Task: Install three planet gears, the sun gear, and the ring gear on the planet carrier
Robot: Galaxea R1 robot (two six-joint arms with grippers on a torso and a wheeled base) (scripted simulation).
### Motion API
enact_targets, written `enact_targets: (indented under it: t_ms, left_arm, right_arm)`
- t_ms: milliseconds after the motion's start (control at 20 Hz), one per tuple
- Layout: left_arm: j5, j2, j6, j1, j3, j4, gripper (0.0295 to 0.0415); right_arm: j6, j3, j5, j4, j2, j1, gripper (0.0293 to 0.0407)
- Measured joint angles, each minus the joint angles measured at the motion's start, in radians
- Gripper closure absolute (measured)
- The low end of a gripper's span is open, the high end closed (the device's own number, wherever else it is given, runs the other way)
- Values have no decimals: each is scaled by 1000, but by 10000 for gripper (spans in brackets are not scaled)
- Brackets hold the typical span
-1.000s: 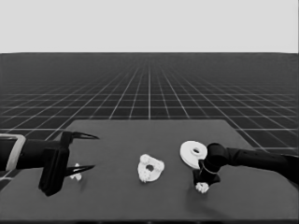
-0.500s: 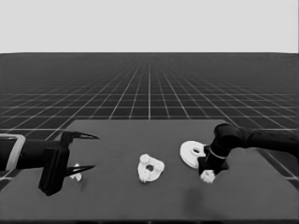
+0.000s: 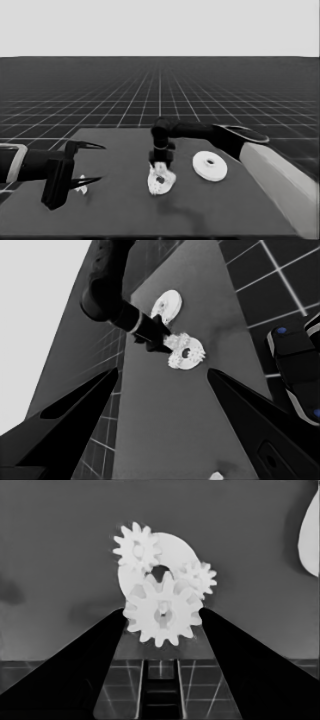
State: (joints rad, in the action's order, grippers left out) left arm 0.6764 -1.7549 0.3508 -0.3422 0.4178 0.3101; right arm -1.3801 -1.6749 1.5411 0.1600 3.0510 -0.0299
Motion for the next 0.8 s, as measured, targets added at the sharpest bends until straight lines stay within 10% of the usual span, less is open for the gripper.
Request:
enact_targets:
  t_ms: [800]
  left_arm:
    - [0,0,0,0,0,0,326]
  right_arm:
    - [28,-97,-40,115,32,129,390]
